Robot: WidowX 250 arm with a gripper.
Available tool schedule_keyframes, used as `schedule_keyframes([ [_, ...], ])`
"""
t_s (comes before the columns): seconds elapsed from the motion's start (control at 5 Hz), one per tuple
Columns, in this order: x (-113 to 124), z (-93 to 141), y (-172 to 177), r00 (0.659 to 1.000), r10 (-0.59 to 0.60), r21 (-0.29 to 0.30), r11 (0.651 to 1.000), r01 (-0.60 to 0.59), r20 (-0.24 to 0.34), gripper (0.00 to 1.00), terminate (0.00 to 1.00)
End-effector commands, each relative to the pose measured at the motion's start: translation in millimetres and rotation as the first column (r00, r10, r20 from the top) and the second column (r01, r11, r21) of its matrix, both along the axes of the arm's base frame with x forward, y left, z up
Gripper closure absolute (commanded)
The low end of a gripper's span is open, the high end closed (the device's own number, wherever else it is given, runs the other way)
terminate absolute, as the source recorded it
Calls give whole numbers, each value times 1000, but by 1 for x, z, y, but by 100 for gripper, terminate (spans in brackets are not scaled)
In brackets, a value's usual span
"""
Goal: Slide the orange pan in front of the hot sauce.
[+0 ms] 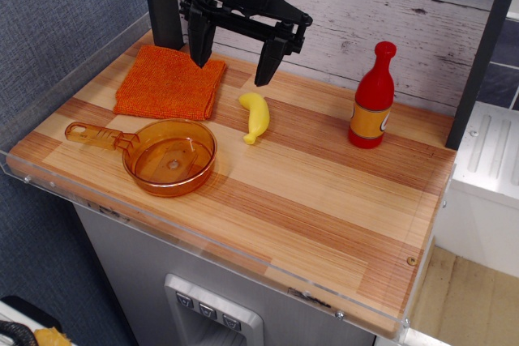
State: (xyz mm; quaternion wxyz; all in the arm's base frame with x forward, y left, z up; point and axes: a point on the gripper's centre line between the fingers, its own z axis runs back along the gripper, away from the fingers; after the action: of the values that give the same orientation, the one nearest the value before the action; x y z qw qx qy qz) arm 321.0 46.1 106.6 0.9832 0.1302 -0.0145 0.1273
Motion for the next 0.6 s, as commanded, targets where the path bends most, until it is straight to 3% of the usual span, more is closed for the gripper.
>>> schedule_keyframes([
  [0.0, 0, 0, 0, 1000, 0, 0, 1000, 0, 0, 0, 0],
  [0.4, -33, -32, -1, 986, -168, 9, 986, 167, 7, 0, 0],
])
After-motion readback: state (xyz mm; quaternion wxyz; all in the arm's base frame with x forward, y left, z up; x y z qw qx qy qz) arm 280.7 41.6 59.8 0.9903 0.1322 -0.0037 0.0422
